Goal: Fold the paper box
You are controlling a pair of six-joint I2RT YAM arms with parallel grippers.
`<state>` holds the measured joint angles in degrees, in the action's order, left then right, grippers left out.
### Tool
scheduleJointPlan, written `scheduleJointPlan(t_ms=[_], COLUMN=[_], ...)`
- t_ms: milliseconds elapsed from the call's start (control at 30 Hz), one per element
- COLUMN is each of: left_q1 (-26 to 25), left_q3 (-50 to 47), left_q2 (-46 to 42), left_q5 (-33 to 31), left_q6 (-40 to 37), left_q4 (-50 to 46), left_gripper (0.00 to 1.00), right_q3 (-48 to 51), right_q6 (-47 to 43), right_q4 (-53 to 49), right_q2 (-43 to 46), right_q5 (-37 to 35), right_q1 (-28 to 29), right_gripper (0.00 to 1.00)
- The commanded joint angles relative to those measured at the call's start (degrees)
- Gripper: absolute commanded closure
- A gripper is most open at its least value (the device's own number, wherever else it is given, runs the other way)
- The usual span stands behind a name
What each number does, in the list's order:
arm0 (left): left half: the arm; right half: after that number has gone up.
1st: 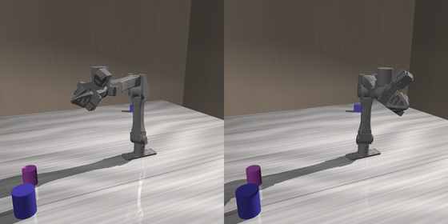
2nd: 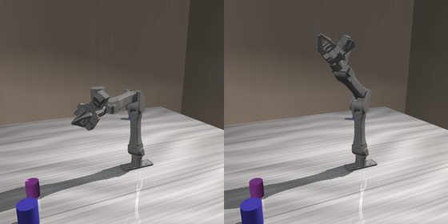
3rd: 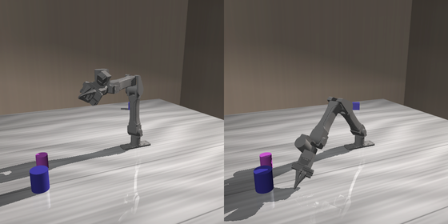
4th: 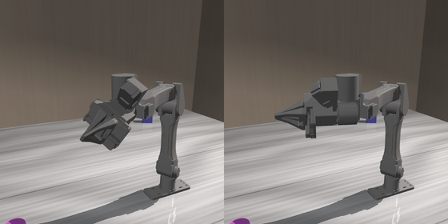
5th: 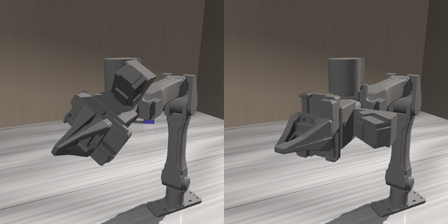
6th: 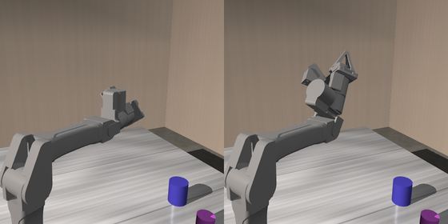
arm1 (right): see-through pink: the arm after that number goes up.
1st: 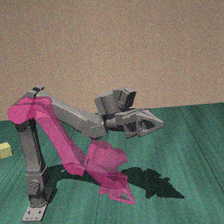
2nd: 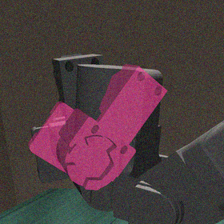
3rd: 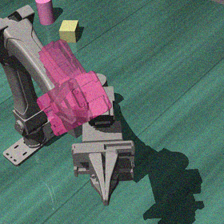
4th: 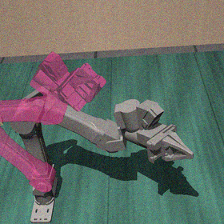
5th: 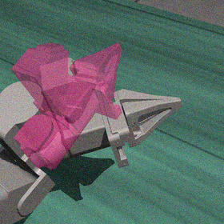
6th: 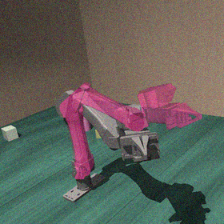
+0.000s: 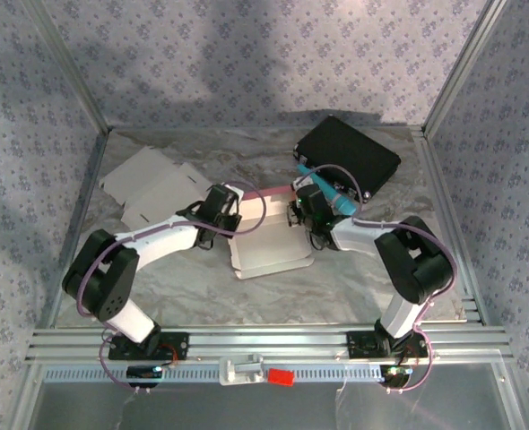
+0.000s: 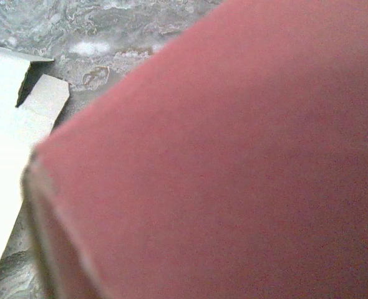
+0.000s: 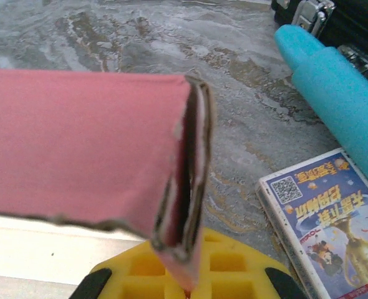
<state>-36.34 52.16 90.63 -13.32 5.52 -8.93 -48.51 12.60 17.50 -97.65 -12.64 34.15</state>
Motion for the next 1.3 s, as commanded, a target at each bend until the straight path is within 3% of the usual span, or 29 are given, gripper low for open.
scheduleJointPlan(t_ms=[0,200,333,500,633,867,1067,1267], left_q1=[-0.1,0.0,0.0,0.5,1.4,3.9,4.0,4.1], left_q3=[4.3,13.3,16.7,19.2,22.1,26.1,28.9,30.1], left_q2=[1.8,5.9,7.3,9.1,11.8,14.9,17.4,18.6], left_q5=[0.9,0.7,2.7,6.2,8.5,13.0,13.7,14.1], left_q6=[2.0,6.6,8.3,8.2,7.6,5.1,2.8,3.1], left_q4=[-5.3,-16.8,-21.1,-23.4,-26.2,-31.7,-34.5,-34.9], left_gripper=[1.00,1.00,1.00,1.00,1.00,1.00,1.00,1.00], right_q3=[-5.7,-14.3,-24.6,-29.4,-29.5,-26.4,-26.0,-25.2], right_q6=[5.9,16.8,28.2,32.2,30.0,20.4,17.2,16.1], right_q4=[-8.5,-28.0,-49.0,-58.6,-57.1,-47.8,-45.6,-44.9], right_q2=[-0.5,-1.5,-5.2,-8.3,-8.6,-5.3,-4.2,-4.3], right_q5=[-7.4,-15.2,-18.8,-18.5,-16.7,-6.4,-0.7,1.7], right_q1=[1.5,2.0,2.4,3.6,3.4,0.2,-2.6,-4.2], right_gripper=[1.00,1.00,1.00,1.00,1.00,1.00,0.80,0.76])
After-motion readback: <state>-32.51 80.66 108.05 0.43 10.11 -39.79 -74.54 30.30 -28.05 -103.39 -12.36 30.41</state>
